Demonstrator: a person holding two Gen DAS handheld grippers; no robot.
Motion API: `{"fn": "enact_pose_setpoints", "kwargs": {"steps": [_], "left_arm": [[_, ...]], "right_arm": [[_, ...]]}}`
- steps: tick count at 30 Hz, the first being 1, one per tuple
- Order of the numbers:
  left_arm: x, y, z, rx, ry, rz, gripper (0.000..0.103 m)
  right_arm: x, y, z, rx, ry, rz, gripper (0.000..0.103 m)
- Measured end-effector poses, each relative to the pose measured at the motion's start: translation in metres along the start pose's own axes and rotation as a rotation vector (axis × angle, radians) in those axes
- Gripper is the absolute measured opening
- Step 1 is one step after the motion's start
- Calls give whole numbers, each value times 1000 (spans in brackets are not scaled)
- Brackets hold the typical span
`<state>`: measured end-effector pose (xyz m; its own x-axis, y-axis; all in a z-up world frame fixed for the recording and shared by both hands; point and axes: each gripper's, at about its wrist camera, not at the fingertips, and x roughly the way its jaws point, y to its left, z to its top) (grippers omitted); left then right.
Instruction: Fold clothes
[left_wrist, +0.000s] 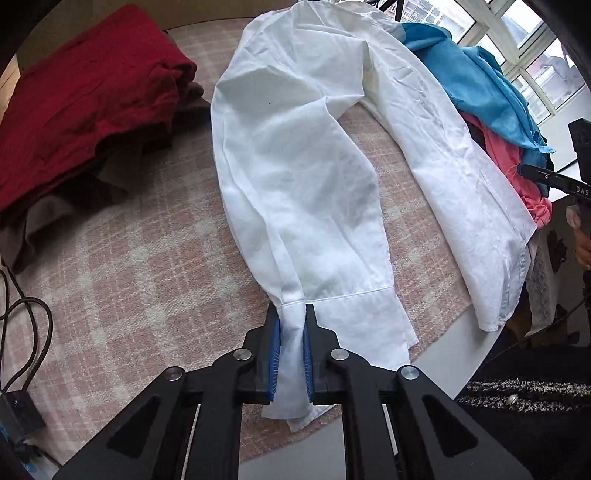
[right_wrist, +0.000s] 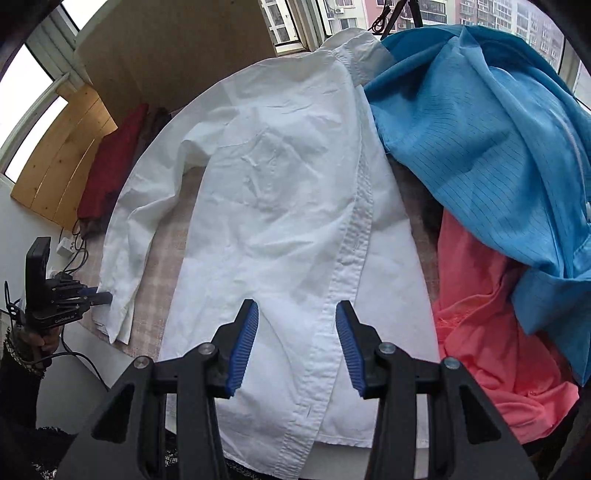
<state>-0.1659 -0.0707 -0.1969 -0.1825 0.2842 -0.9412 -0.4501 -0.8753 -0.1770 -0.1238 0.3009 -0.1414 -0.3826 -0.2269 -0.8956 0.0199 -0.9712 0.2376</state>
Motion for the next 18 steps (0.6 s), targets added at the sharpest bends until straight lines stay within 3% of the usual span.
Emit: {"fn": "enact_pose_setpoints", "kwargs": {"steps": [7, 10, 18], "left_arm": [[-80, 26, 29, 66, -138, 204, 9], [-98, 32, 31, 74, -170, 259, 35], [-112, 37, 18, 49, -198, 336, 32]], "right_arm": [[-1, -14, 6, 33, -14, -41, 43], [-11, -19, 15, 31, -38, -54, 43], [-46, -20, 68, -77, -127, -131, 43]]}}
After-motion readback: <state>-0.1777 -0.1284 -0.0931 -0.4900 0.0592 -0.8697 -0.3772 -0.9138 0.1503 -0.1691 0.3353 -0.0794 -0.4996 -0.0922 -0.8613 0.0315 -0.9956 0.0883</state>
